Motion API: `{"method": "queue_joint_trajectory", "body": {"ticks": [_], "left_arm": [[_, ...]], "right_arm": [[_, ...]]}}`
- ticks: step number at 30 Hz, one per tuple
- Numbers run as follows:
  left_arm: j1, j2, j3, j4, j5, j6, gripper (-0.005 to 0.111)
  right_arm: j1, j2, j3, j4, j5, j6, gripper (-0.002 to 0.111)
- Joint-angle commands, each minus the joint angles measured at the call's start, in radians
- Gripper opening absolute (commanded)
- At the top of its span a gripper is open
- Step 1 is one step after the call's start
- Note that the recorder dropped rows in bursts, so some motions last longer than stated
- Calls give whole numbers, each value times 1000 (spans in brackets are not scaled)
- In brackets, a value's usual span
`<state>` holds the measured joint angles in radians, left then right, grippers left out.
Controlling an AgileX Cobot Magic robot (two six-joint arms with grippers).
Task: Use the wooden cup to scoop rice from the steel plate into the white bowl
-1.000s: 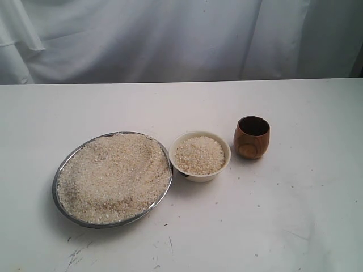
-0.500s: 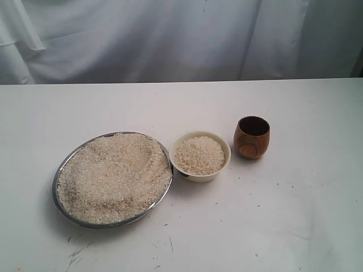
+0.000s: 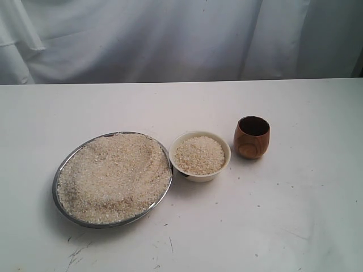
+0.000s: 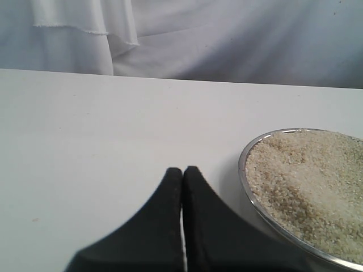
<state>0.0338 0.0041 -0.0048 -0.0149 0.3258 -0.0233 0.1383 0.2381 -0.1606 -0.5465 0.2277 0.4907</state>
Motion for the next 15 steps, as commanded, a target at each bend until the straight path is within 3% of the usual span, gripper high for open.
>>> {"method": "queue_joint_trajectory", "body": {"ticks": [1, 9, 15], "left_arm": [[2, -4, 5, -2, -7, 0, 0], [2, -4, 5, -2, -7, 0, 0], [2, -4, 5, -2, -7, 0, 0]], "right_arm": [[-4, -2, 2, 40, -66, -26, 0], [-4, -79, 139, 519, -122, -491, 0], [-4, -104, 161, 533, -93, -491, 0]]}}
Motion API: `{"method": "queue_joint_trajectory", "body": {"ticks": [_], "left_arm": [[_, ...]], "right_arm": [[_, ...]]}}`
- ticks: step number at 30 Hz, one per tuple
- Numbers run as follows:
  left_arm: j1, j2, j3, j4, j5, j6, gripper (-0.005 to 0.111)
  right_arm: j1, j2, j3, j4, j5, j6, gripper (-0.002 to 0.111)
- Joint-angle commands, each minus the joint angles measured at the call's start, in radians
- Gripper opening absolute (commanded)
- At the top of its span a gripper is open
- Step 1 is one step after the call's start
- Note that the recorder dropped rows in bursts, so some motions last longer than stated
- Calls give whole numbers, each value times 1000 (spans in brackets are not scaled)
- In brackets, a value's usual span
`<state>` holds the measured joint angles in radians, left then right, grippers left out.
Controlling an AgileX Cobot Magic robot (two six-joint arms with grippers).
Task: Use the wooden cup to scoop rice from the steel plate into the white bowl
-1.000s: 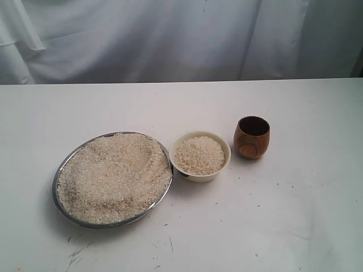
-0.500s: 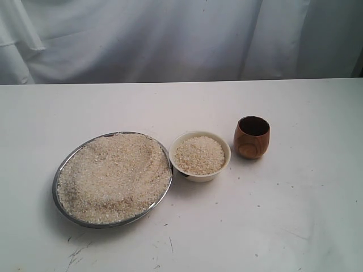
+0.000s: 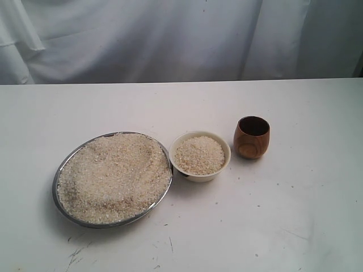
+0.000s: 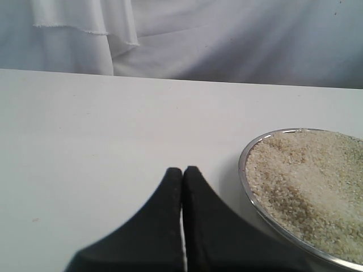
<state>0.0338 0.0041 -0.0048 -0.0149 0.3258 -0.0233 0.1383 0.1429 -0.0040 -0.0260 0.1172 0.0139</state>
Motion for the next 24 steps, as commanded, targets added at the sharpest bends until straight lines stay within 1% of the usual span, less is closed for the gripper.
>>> {"method": "queue_joint_trajectory", "body": {"ticks": [1, 8, 18, 24], "left_arm": [[2, -4, 5, -2, -7, 0, 0], [2, -4, 5, -2, -7, 0, 0], [2, -4, 5, -2, -7, 0, 0], [2, -4, 5, -2, -7, 0, 0]], "right_arm": [[-4, -9, 4, 13, 20, -14, 0], [-4, -9, 4, 9, 140, -19, 0], [-4, -9, 4, 9, 155, -109, 0], [-4, -11, 4, 9, 156, -114, 0]]}}
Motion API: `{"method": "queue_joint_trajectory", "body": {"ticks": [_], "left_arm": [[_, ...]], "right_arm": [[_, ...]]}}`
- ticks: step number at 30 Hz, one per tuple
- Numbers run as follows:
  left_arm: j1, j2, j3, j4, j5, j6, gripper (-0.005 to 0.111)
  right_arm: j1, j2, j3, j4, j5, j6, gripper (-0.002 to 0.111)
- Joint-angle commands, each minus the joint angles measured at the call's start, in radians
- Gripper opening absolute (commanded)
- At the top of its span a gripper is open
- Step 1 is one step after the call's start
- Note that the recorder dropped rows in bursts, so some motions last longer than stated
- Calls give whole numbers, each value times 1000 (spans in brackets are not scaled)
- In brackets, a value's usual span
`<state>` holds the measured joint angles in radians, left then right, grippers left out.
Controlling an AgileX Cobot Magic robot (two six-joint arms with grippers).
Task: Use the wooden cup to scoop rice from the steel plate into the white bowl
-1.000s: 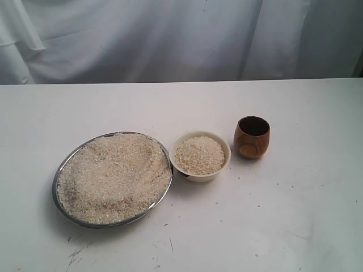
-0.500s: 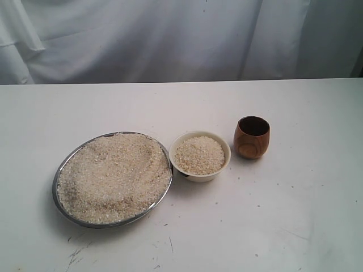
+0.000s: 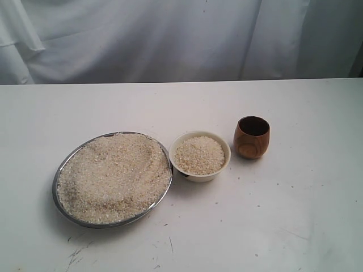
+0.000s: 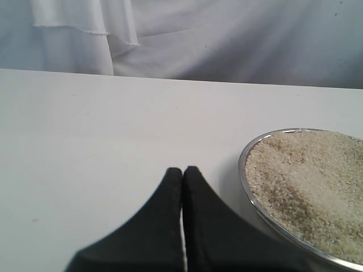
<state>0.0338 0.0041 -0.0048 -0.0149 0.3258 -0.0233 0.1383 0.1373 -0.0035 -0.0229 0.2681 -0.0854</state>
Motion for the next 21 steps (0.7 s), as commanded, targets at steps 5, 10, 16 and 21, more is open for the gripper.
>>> {"method": "queue_joint_trajectory", "body": {"ticks": [5, 10, 16, 21], "left_arm": [[2, -4, 5, -2, -7, 0, 0], [2, -4, 5, -2, -7, 0, 0], [2, -4, 5, -2, -7, 0, 0], [2, -4, 5, -2, -7, 0, 0]], "right_arm": [[-4, -29, 4, 6, 17, -15, 0], [-4, -53, 4, 6, 33, -17, 0], [-4, -102, 4, 6, 60, -21, 0], [-4, -111, 4, 6, 60, -21, 0]]}}
